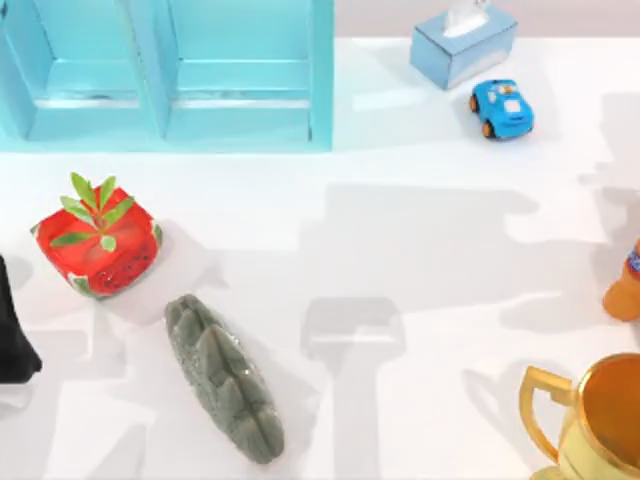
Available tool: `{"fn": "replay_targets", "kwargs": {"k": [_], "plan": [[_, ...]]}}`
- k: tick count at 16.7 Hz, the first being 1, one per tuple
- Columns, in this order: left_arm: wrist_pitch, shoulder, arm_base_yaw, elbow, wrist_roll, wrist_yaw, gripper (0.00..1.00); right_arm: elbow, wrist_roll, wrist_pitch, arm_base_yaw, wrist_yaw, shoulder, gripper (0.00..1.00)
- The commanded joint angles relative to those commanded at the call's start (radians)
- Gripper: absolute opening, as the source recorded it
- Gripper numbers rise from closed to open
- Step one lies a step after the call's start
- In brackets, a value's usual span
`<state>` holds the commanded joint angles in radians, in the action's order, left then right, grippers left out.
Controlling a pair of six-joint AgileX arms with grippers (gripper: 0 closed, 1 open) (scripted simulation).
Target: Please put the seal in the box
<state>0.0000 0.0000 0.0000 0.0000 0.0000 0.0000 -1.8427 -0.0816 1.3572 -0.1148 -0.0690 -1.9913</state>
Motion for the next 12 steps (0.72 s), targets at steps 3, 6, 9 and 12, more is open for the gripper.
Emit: {"fn": "replay_targets", "kwargs": {"k": [3, 6, 9, 12], "plan": [[0.0, 0.0, 0.0, 0.0, 0.0, 0.0, 1.0, 0.067, -0.209, 0.029, -0.2, 0.021, 0.062, 0.0], [0.0, 0.0, 0.0, 0.0, 0.0, 0.0, 1.0, 0.129, -0.327, 0.047, -0.311, 0.057, 0.12, 0.0], [0.0, 0.0, 0.0, 0.0, 0.0, 0.0, 1.0, 0.148, -0.353, 0.053, -0.334, 0.069, 0.137, 0.0], [0.0, 0.0, 0.0, 0.0, 0.0, 0.0, 1.0, 0.145, -0.35, 0.051, -0.331, 0.067, 0.133, 0.0]]}}
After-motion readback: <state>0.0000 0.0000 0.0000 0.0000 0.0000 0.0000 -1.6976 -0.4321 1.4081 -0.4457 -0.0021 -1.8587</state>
